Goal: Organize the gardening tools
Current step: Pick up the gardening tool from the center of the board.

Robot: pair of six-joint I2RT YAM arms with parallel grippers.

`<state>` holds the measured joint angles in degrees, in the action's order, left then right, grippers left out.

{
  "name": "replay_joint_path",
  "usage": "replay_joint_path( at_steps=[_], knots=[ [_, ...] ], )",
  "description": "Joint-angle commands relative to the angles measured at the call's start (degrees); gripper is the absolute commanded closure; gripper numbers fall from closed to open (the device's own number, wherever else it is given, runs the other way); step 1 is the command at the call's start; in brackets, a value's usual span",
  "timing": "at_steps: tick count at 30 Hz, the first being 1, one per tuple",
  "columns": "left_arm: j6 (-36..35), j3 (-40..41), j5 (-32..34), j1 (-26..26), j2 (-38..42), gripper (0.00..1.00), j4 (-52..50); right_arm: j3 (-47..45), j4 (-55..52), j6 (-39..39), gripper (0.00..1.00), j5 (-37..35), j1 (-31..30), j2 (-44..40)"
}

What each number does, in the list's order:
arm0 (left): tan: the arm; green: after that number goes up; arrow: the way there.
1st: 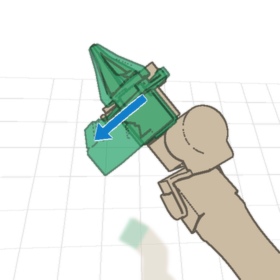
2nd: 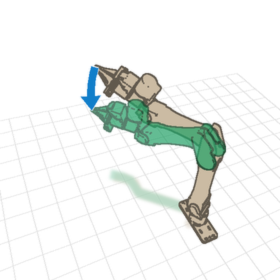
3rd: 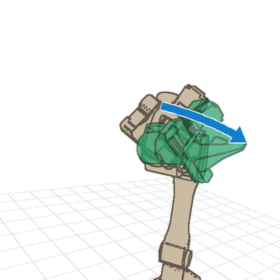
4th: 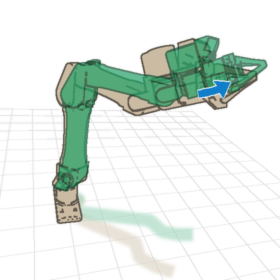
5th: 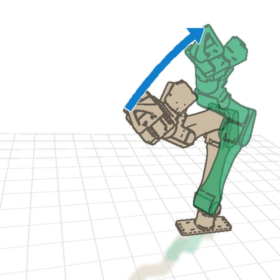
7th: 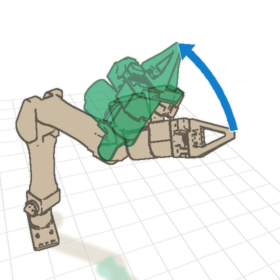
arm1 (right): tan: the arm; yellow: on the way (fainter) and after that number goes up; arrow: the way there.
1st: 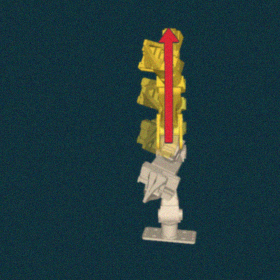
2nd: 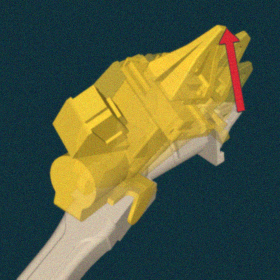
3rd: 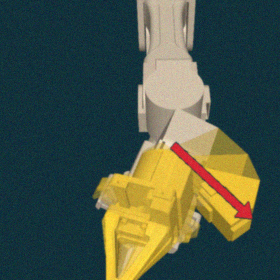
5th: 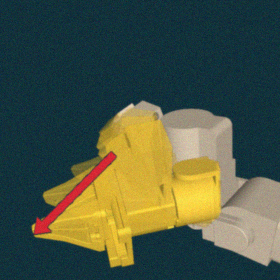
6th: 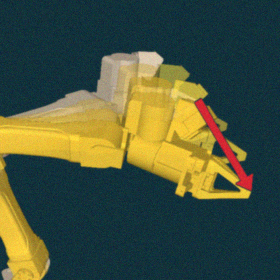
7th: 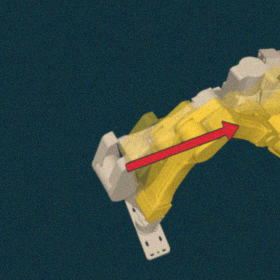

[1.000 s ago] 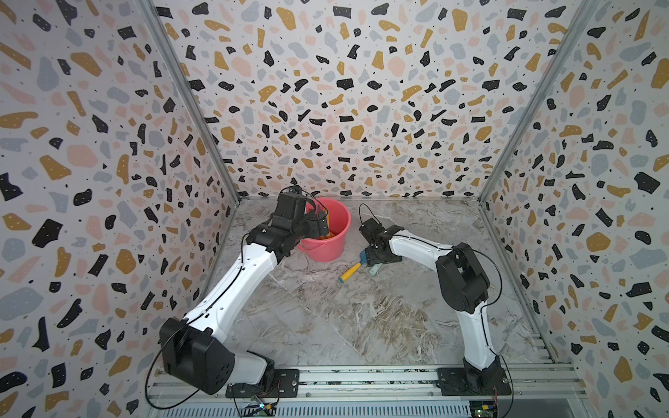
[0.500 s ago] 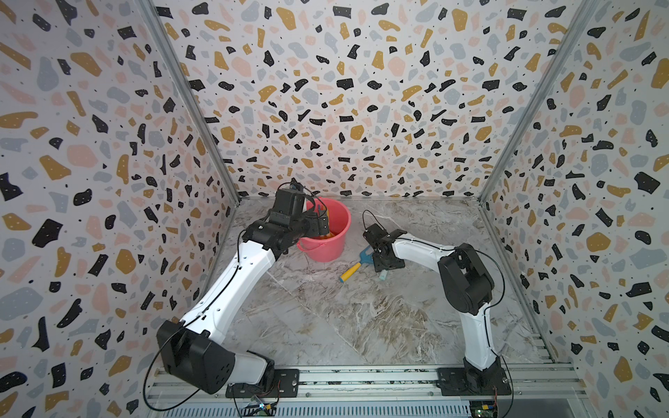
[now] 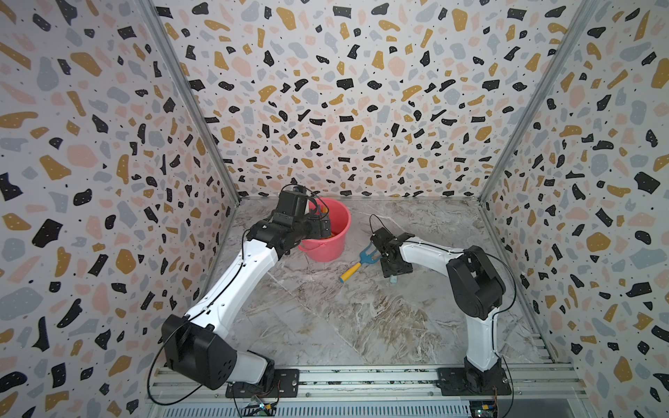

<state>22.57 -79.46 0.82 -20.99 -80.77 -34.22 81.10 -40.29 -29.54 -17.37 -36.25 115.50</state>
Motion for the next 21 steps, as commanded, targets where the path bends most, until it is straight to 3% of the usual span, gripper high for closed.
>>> replay_joint_path(
  at_steps=[1, 21],
  knots=[
    [0.8, 0.9, -0.5, 0.3, 0.0, 0.01, 2.6, -0.8, -1.4, 0.5, 0.41, 0.8, 0.3, -1.9],
    [1.0, 1.0, -0.4, 0.3, 0.9, 0.01, 2.3, -6.2, 2.6, -0.3, 0.62, 5.2, 0.7, -4.1]
  ],
)
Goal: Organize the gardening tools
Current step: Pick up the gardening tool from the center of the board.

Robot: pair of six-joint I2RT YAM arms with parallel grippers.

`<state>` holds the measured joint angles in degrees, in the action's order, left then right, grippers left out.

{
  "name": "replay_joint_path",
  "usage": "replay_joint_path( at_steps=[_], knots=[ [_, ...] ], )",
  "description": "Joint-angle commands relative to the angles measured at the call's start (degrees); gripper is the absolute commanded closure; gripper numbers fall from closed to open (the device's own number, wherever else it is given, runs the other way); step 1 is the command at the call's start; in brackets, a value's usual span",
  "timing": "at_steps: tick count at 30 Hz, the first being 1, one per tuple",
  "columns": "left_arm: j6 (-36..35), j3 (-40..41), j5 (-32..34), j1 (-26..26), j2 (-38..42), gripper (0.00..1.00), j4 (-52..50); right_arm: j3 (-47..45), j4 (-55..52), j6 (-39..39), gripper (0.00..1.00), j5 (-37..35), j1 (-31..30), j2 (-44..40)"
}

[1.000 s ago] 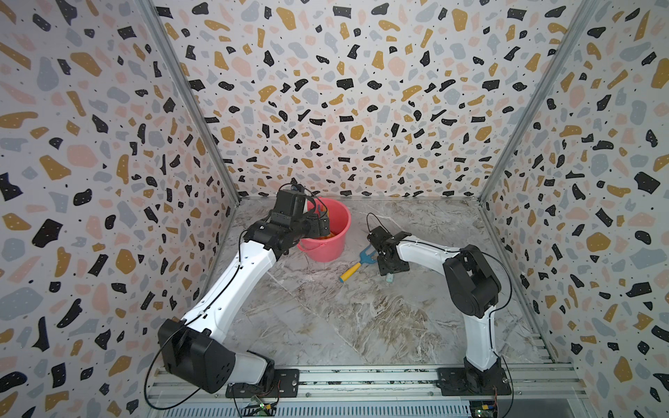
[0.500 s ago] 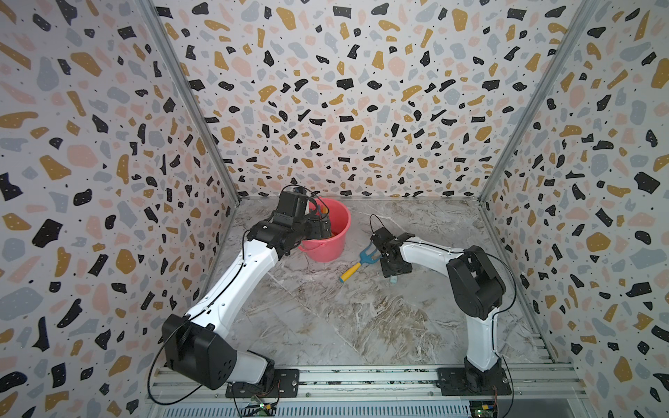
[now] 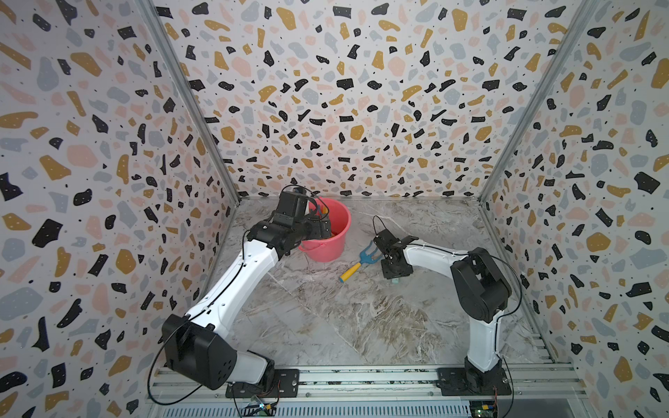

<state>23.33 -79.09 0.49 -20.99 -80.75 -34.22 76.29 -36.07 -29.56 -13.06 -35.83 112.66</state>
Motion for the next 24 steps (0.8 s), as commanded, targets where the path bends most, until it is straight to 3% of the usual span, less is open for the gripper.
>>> replay_joint_path(
  at_steps=[1, 4, 7, 13, 24],
  knots=[
    [0.3, 0.6, -0.2, 0.3, 0.8, 0.01, 2.3, -1.4, -1.5, -0.2, 0.66, 1.0, 0.2, -1.3],
    [0.4, 0.6, -0.4, 0.3, 0.7, 0.01, 2.2, -1.4, -1.2, 0.6, 0.86, 1.7, 0.2, -1.3],
    [0.7, 0.8, -0.4, 0.3, 0.9, 0.00, 2.2, -2.0, -1.0, 1.0, 0.95, 1.4, 0.3, -2.2],
    [1.6, 1.1, -1.6, 0.3, 1.0, 0.01, 2.7, -4.6, -0.4, 0.4, 1.00, -0.2, 0.2, -6.4],
    [5.7, 3.3, -8.5, 0.3, 1.2, 0.01, 5.6, -10.3, 2.9, 0.7, 1.00, -0.7, 0.2, -17.6]
  ],
)
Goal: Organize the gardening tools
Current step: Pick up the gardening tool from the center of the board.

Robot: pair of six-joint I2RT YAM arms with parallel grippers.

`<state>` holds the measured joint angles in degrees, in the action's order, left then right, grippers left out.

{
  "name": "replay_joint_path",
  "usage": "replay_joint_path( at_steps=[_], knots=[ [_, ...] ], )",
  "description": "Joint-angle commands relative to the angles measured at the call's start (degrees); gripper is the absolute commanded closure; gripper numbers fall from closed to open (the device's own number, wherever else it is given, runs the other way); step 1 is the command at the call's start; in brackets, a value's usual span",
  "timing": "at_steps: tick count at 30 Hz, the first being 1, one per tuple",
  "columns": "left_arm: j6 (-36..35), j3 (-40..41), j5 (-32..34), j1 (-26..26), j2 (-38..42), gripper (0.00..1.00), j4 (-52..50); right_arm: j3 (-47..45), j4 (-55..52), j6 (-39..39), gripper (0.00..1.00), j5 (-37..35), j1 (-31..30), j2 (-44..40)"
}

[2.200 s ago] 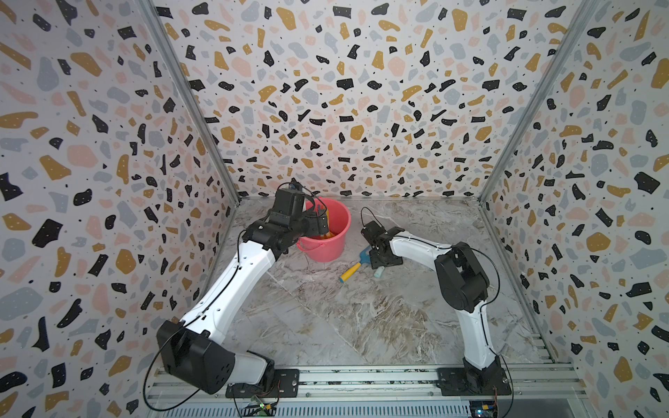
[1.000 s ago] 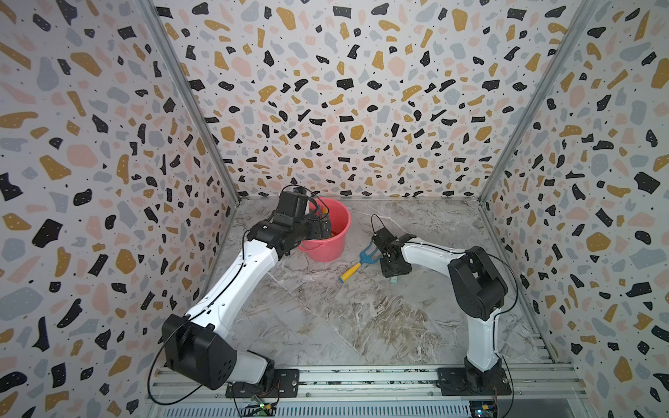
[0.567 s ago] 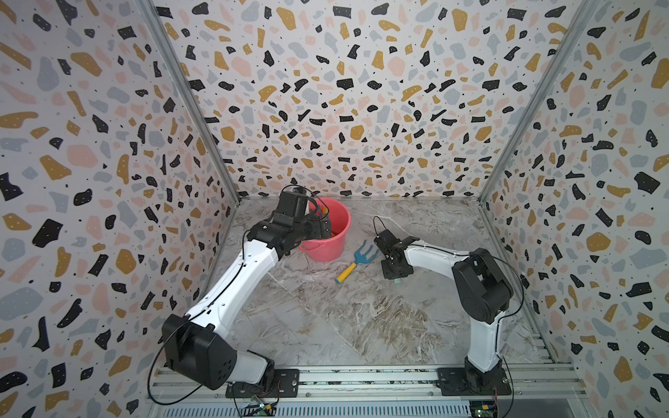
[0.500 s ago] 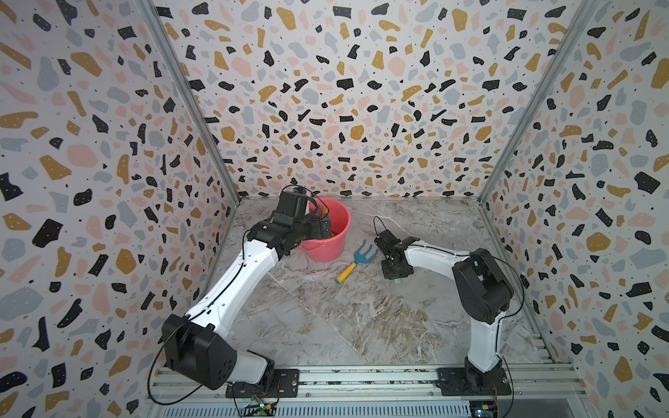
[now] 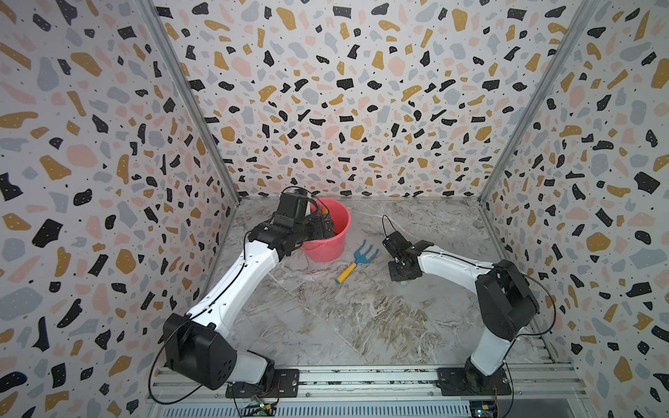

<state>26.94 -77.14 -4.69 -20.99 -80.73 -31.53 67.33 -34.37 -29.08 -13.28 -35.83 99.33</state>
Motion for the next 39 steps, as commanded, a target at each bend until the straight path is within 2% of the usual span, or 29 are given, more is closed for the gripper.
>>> replay_joint_path(
  at_steps=[1, 15, 32, 39],
  knots=[
    [2.6, 1.9, -4.3, 0.2, 1.3, 0.01, 3.3, -2.3, 2.3, 0.5, 1.00, 0.0, 0.2, -5.5],
    [8.9, 8.3, -14.4, 0.3, 6.8, 0.00, 13.2, -13.0, 14.9, 5.0, 1.00, 6.9, -0.6, -20.8],
    [9.7, 6.4, -17.2, 0.3, 6.5, 0.00, 14.7, -16.0, 19.1, 9.4, 1.00, 4.2, -5.2, -27.1],
    [9.6, 3.2, -23.4, 0.3, 5.3, 0.00, 14.1, -17.2, 23.0, 11.2, 1.00, 5.6, -5.6, -28.4]
  ],
)
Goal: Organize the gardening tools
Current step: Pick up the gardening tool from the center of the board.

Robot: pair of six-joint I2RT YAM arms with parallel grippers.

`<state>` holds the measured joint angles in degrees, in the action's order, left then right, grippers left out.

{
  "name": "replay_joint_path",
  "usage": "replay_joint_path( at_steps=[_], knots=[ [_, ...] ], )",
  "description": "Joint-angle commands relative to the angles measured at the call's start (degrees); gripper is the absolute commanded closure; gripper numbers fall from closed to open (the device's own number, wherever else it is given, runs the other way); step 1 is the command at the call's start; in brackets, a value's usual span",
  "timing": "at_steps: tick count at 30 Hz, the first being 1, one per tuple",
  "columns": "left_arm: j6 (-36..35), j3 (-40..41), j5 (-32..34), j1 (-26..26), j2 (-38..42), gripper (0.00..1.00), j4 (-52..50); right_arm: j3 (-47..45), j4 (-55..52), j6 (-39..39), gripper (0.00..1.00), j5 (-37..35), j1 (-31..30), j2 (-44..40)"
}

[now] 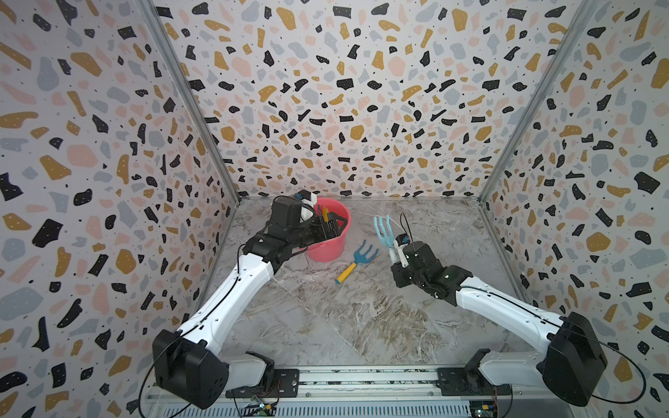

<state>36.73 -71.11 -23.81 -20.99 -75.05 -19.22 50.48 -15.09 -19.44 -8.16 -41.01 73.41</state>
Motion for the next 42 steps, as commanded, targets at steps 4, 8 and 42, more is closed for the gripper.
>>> replay_joint_path(
  at_steps=[4, 8, 42],
  knots=[
    [-0.4, -6.1, -8.1, 0.1, -2.5, 0.00, -0.5, -1.4, 7.3, 3.6, 1.00, 2.5, -0.7, -3.9],
    [-2.9, -10.8, -10.6, -0.8, -6.5, 0.00, -5.1, -2.0, 9.2, 5.1, 1.00, 4.1, -0.9, -5.1],
    [-2.7, -12.8, -6.2, -8.7, -16.6, 0.48, 7.9, -3.5, 14.3, 5.0, 1.00, 10.4, -1.9, -9.0]
  ],
)
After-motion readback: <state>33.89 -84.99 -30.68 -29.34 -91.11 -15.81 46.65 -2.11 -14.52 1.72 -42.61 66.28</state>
